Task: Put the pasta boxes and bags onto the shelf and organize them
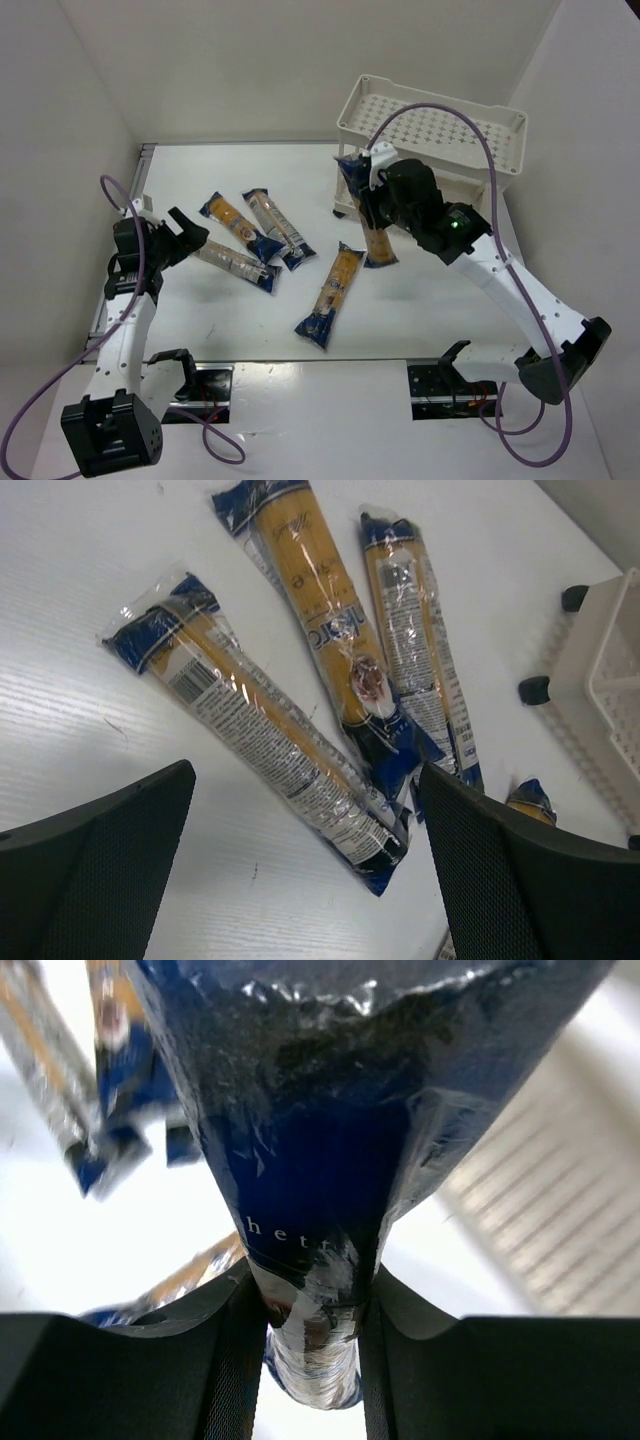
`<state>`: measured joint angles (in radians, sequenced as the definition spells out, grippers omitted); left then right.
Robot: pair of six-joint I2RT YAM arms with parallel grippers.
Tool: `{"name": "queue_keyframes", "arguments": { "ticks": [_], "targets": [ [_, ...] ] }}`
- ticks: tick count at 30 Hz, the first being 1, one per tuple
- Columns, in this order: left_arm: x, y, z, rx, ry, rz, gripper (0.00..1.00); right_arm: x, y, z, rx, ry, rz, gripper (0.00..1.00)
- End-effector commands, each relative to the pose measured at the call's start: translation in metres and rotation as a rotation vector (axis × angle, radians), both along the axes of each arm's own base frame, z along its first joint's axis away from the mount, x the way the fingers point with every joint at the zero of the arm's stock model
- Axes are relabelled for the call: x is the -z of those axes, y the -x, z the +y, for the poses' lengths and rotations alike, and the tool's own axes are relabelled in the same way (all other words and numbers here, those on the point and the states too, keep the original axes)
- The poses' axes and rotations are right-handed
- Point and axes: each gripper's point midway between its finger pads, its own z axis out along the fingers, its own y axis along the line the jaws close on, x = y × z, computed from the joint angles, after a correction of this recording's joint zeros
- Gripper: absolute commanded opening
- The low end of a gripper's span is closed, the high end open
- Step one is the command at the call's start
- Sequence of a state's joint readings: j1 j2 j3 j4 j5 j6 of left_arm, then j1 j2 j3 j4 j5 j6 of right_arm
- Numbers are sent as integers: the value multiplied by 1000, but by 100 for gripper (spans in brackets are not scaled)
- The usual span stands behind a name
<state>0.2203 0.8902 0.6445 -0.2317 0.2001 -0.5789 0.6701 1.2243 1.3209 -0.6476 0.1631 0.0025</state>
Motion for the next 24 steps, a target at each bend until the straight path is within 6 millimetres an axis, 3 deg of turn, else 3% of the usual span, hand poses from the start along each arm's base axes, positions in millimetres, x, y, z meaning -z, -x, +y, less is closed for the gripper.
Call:
{"name": "queue_keyframes", "arguments": {
  "ticks": [1,2,3,5,6,8,9,10,11,12,15,19,22,24],
  "targets": [
    [-42,-11,4,7,-38,-118,100,-115,-18,-6,-2,-72,-334,0],
    [-44,-11,6,1,-50,-116,100,-129,-21,-2,-11,-89,-364,0],
    [-46,-10,8,-7,-57,-124,100,-168,-19,-5,-8,-133,-436,0],
    [-51,-9,8,-3,-67,-133,100,-204,-25,-6,9,-147,-514,0],
    [-50,-9,10,-7,-79,-132,100,-252,-18,-14,25,-192,-607,0],
    [-53,-9,10,-7,-80,-134,100,-300,-18,-29,88,-214,-723,0],
    [-56,-8,9,-7,-82,-142,100,-342,-14,-39,118,-222,-826,0],
    [-60,-9,12,-13,-96,-150,100,-367,-12,-48,151,-232,-892,0],
    [-60,-9,12,-13,-97,-150,100,-405,4,-67,197,-263,-988,0],
    [-58,-8,13,-21,-99,-140,100,-409,-8,-73,252,-157,-1031,0],
    [-62,-9,13,-21,-101,-149,100,-423,-19,-96,395,39,-1123,0],
    [-66,-11,14,-22,-105,-167,100,-396,-56,-99,466,521,-1089,0],
    [-62,-11,12,-14,-100,-165,100,-380,-76,-112,529,689,-1024,0],
    [-65,-10,12,-14,-102,-176,100,-363,-89,-109,498,760,-967,0]
  ]
}}
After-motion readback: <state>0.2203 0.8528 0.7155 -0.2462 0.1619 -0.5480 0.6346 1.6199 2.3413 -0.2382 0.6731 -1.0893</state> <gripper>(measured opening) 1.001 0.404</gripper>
